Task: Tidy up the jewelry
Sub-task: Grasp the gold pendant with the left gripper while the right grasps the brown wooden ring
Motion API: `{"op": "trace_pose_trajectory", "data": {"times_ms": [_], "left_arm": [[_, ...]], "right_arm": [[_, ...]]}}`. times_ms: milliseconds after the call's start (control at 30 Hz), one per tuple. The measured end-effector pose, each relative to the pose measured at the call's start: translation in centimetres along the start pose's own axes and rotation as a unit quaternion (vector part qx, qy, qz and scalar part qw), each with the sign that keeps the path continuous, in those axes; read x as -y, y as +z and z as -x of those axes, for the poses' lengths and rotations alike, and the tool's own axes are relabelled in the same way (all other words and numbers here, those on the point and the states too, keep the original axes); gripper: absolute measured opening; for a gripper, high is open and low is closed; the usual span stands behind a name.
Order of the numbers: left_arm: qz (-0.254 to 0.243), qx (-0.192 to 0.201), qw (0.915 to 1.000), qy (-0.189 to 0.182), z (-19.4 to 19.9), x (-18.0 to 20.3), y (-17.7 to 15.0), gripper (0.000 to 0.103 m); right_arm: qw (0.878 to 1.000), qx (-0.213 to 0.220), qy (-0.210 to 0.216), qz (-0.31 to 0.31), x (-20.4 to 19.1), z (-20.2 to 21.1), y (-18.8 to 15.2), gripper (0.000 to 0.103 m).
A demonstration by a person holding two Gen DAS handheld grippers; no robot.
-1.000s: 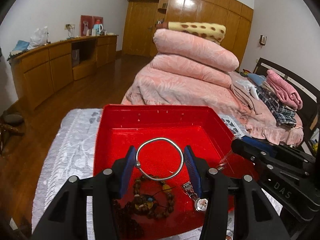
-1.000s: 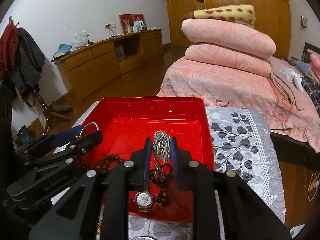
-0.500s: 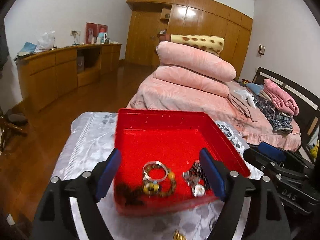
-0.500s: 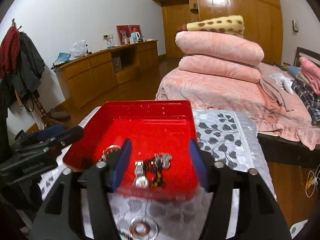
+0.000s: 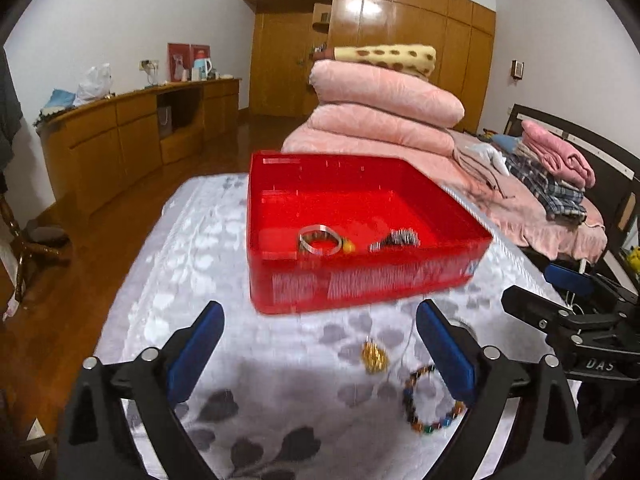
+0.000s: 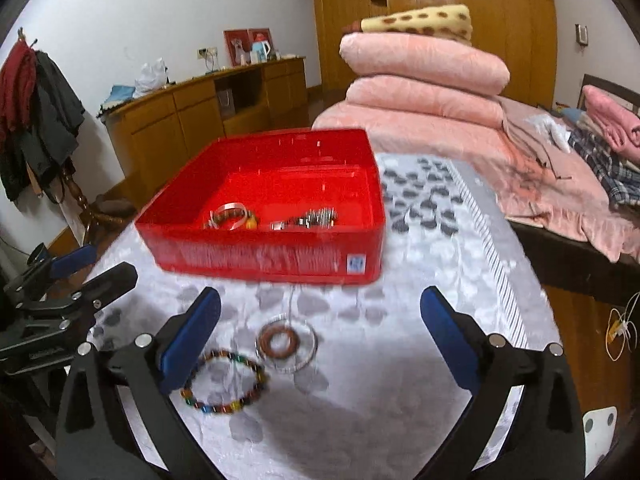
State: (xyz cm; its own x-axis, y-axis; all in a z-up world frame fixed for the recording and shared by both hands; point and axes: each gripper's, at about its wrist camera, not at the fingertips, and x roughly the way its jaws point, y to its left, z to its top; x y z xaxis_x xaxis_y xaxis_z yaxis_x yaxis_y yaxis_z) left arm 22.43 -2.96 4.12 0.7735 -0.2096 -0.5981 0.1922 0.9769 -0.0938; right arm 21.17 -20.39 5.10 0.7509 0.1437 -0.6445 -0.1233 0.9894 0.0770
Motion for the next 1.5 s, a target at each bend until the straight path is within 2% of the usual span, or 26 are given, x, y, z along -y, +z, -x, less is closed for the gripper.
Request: {"op": "trace_pose_trajectory", "data": {"times_ms": [300, 667, 733, 900, 1133, 1233, 1367, 1400, 1500], "left_arm": [[0.001, -0.035, 0.9994, 0.006, -1.5, 0.0, -1.6, 0.095], [-0.015, -0.07, 0.9973, -0.011, -3.5, 1.9, -1.8, 0.093], [-0.016, -0.078, 0.9968, -0.014, -3.9, 2.1, -1.8, 0.089], [-0.006, -0.106, 0.9941, -0.023, -5.3, 2.2, -1.9, 0.068], [-0.01, -0.121, 0.9923, -0.023, -5.9, 2.4, -2.1, 0.055], [-0.015, -0.121, 0.9924, -0.014, -6.2, 2.8, -2.0, 0.046], [-0.022, -0.117, 0.9926, -0.024, -6.0, 3.2, -2.0, 0.022], [-0.021, -0.117, 0.9924, -0.029, -6.0, 3.2, -2.0, 0.018], [-0.016, -0.115, 0.9926, -0.036, -5.8, 2.9, -2.0, 0.018]], "right_arm": [[0.999, -0.034, -0.001, 0.0, -0.1, -1.4, -2.4, 0.097], [0.999, -0.032, -0.016, -0.009, 1.4, -0.9, -2.8, 0.097], [0.999, -0.03, -0.015, -0.011, 1.7, -0.8, -2.7, 0.097], [1.0, -0.028, -0.01, -0.01, 1.9, -0.9, -2.8, 0.097], [0.999, -0.03, -0.003, -0.012, 1.9, -1.3, -2.7, 0.097], [1.0, -0.029, -0.001, -0.012, 1.8, -1.3, -2.7, 0.097], [0.999, -0.029, 0.002, -0.012, 1.7, -1.4, -2.7, 0.097], [0.999, -0.029, 0.004, -0.011, 1.6, -1.4, -2.7, 0.095], [0.999, -0.038, 0.016, -0.011, 1.3, -1.7, -2.8, 0.075]]}}
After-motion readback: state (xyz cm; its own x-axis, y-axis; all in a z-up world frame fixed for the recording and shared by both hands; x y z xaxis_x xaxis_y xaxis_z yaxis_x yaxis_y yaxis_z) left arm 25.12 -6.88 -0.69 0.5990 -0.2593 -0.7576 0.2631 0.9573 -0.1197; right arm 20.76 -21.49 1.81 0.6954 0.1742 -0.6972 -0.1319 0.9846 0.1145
